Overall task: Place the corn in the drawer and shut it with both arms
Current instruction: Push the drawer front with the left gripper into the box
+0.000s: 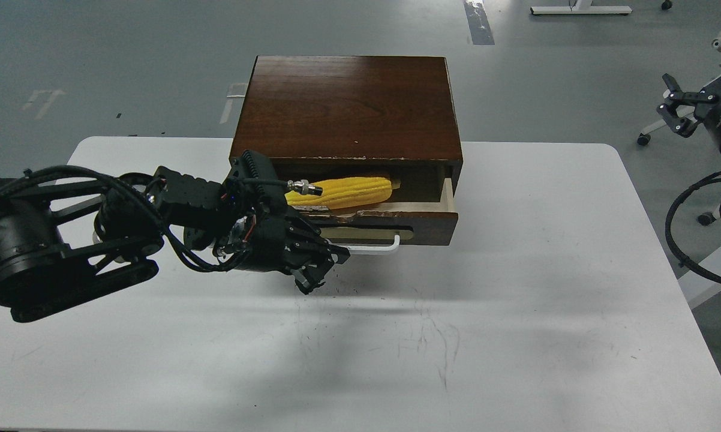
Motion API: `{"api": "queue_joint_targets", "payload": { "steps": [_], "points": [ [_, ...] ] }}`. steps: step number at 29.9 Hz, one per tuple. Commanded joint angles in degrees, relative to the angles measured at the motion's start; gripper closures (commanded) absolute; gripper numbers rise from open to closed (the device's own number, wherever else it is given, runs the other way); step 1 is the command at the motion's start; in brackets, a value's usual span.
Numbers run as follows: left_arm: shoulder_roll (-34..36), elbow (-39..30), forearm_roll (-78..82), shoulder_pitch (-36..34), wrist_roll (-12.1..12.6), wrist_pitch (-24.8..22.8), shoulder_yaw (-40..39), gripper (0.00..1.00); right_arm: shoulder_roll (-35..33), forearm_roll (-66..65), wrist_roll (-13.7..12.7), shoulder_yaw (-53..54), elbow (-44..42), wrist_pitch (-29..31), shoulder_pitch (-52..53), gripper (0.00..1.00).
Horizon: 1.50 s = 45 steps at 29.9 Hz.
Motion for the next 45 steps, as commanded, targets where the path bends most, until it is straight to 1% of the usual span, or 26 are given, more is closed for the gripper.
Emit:
{"api": "queue_joint_targets", "payload": {
  "steps": [1,13,31,33,35,45],
  "points": [
    [-0.18,1.30,0.01,-0.27,0.00,0.00,-0.01,1.00,0.01,0.00,0.00,-0.08,0.04,0.00,0.38,0.00],
    [-0.79,5.17,-0.26,-0.45,0.00,0.00,-0.53,1.00,-0.25,0.00,0.00,-0.25,-0.05,0.00,0.47,0.00],
    [-4.05,12.11,-0.87,-1.06,0.00,0.00,-0.62,1.00,-0.60,0.00,0.00,0.10,-0.05,0.00,0.30,0.00],
    [-4.14,12.99,-0.96,-1.06,0.00,0.00,-0.53,1.00,-0.69,0.00,0.26,0.18,-0.14,0.00,0.12,0.00],
    [-4.22,14.13,-0.96,-1.06,0.00,0.00,-0.53,1.00,-0.60,0.00,1.40,0.18,-0.05,0.00,0.12,0.00],
    [-4.31,14.31,-0.96,-1.15,-0.09,0.00,-0.62,1.00,-0.69,0.00,1.49,0.18,-0.05,0.00,0.12,0.00]
  ]
}}
